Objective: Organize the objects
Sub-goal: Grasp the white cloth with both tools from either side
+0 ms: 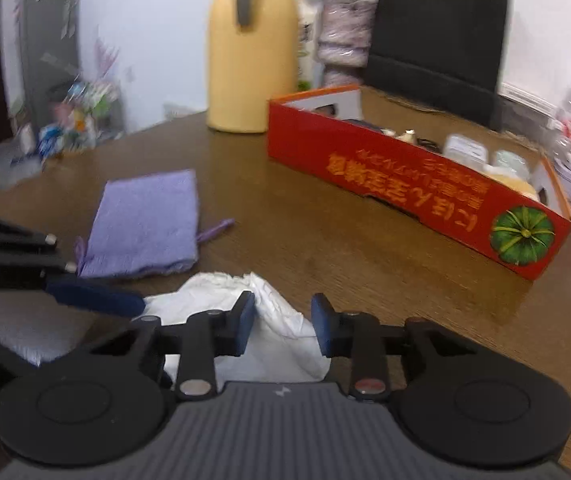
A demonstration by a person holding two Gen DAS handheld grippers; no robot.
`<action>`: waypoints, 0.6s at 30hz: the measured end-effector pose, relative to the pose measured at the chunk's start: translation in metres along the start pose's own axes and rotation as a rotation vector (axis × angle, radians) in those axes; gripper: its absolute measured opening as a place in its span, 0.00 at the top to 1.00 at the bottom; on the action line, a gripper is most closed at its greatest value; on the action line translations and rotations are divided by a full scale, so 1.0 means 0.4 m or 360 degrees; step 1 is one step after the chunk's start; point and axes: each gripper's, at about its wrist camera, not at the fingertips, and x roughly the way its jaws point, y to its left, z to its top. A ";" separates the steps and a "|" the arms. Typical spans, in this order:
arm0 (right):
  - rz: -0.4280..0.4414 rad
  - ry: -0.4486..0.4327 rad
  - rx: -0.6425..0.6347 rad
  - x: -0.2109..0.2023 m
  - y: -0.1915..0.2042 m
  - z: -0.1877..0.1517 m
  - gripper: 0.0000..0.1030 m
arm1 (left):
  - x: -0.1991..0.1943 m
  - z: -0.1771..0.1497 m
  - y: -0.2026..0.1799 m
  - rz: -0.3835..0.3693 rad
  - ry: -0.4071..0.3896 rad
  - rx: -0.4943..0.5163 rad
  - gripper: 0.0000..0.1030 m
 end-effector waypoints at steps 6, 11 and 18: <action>-0.0211 -0.0035 0.0473 -0.107 -0.020 -0.090 0.86 | -0.006 -0.001 0.006 0.0086 0.0018 0.0000 0.56; -0.0308 -0.0168 0.0919 -0.214 0.001 -0.186 0.93 | -0.047 -0.004 -0.007 -0.0354 0.0037 -0.0130 0.52; -0.0257 -0.0176 0.0942 -0.241 0.028 -0.205 0.95 | -0.026 -0.008 -0.061 -0.0120 0.0060 -0.0009 0.69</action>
